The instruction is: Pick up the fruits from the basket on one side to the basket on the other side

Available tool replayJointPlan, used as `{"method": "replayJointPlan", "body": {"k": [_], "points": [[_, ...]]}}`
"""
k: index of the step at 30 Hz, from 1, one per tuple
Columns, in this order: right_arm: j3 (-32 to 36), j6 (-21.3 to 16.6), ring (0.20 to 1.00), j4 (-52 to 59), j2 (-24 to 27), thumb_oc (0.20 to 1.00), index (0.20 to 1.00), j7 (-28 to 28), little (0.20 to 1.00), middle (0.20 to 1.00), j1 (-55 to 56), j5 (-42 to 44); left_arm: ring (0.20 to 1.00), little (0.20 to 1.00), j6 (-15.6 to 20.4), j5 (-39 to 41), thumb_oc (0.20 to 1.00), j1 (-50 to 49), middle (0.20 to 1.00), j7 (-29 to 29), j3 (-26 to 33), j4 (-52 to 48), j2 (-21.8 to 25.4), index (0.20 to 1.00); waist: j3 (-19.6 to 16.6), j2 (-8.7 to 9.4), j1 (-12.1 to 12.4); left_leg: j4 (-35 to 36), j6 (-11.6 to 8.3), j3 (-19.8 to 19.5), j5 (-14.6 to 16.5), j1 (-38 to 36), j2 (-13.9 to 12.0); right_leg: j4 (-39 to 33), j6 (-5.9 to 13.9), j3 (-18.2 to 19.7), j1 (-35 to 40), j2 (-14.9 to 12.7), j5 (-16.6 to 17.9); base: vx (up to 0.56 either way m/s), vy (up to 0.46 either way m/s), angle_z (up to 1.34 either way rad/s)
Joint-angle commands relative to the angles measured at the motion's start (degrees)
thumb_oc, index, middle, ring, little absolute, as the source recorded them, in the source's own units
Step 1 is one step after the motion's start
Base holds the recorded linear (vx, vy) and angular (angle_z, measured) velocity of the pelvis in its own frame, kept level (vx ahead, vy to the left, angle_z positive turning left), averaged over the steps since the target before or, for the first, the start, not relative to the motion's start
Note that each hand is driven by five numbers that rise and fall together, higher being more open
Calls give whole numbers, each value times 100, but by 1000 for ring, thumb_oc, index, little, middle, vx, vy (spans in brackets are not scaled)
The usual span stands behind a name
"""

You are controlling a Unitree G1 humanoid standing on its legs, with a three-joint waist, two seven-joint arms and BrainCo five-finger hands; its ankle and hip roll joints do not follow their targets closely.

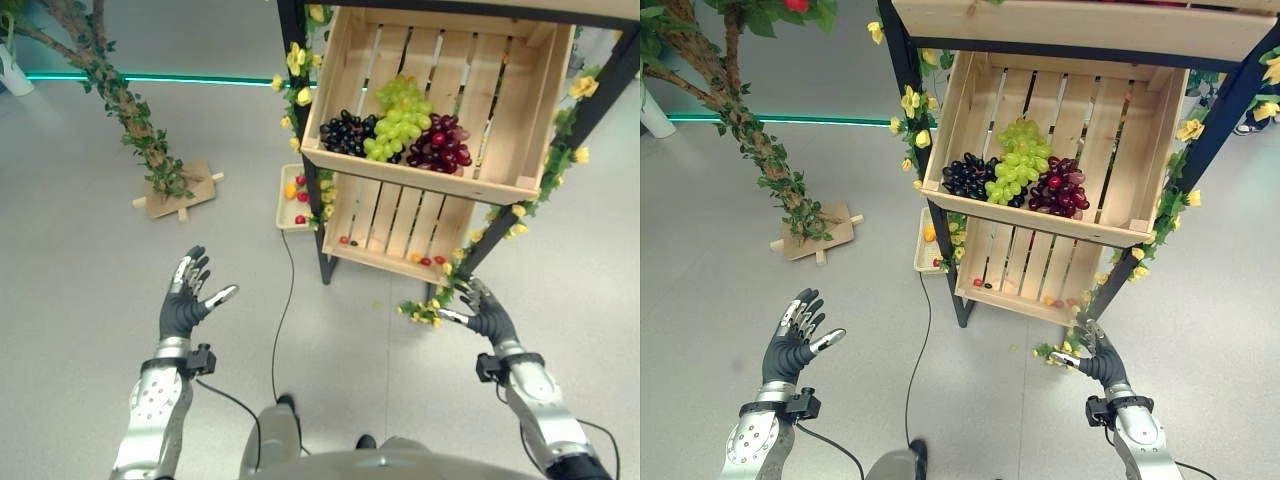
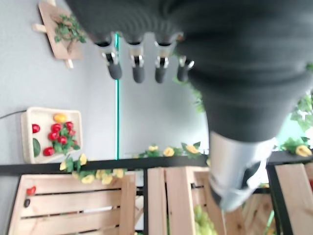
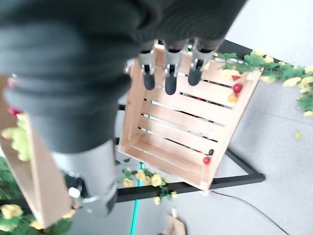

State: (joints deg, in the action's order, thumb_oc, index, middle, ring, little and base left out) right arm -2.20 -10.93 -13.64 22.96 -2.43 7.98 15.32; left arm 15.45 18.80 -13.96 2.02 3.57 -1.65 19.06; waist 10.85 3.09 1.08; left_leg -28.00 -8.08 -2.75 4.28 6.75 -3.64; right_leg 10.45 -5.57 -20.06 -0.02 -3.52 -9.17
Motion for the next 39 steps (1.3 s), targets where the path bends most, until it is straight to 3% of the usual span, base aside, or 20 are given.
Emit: {"method": "replayJointPlan", "body": {"k": [1, 2, 6, 9, 13, 25, 33, 39], "points": [[78, -261, 1000, 193, 23, 1000, 1000, -101, 1000, 1000, -114, 267, 1000, 1000, 238, -108, 1000, -37, 1000, -30, 245, -414, 177, 1000, -256, -105, -244, 1041, 302, 53, 139, -449, -217, -977, 911, 288, 150, 20, 480, -43, 185, 35], [94, -277, 1000, 176, 30, 1000, 1000, -105, 1000, 1000, -76, 269, 1000, 1000, 241, -97, 1000, -64, 1000, -49, 227, -420, 176, 1000, -287, -140, -287, 1458, 268, 163, 168, -633, -297, -980, 944, 261, 91, 1, 530, -29, 137, 29], [220, -299, 1000, 246, 75, 1000, 1000, -55, 1000, 1000, -25, 235, 1000, 1000, 247, -148, 1000, -3, 1000, -65, 154, -439, 241, 1000, -293, -172, -401, 1919, 157, 326, 188, -737, -390, -1008, 1017, 127, -95, -126, 679, -129, 145, 14], [168, -271, 1000, 268, 97, 1000, 1000, -43, 1000, 1000, -123, 172, 1000, 1000, 250, -173, 1000, 12, 1000, -65, 117, -422, 302, 1000, -239, -160, -432, 2136, 289, 488, 321, -828, -195, -964, 1159, 190, -372, -329, 1017, -148, 215, 6], [112, -223, 1000, 290, 68, 1000, 1000, -64, 1000, 1000, -194, 105, 1000, 1000, 227, -169, 1000, 40, 1000, -74, 158, -417, 331, 1000, -252, -122, -464, 2283, 395, 589, 345, -815, -46, -939, 1263, 317, -596, -453, 1199, -111, 122, -13], [-43, -126, 1000, 143, 4, 1000, 1000, -136, 1000, 1000, -342, -44, 1000, 1000, 271, -252, 1000, 31, 1000, -89, 186, -430, 325, 1000, -281, 2, -464, 1964, 765, 750, 606, -765, 389, -900, 1460, 567, -798, -767, 1542, -68, 86, -11], [-127, -80, 1000, 37, -54, 1000, 1000, -177, 1000, 1000, -345, -102, 1000, 1000, 276, -308, 1000, -10, 1000, -58, 249, -422, 350, 1000, -330, 32, -418, 2071, 942, 883, 615, -921, 506, -828, 1540, 611, -872, -892, 1637, -37, 40, -21], [-105, -101, 1000, 77, -65, 1000, 1000, -197, 1000, 1000, -267, -84, 1000, 1000, 261, -342, 1000, -60, 1000, -59, 268, -415, 337, 1000, -352, 30, -394, 2120, 946, 818, 573, -960, 519, -731, 1531, 575, -837, -924, 1572, 3, 1, -5]]}}
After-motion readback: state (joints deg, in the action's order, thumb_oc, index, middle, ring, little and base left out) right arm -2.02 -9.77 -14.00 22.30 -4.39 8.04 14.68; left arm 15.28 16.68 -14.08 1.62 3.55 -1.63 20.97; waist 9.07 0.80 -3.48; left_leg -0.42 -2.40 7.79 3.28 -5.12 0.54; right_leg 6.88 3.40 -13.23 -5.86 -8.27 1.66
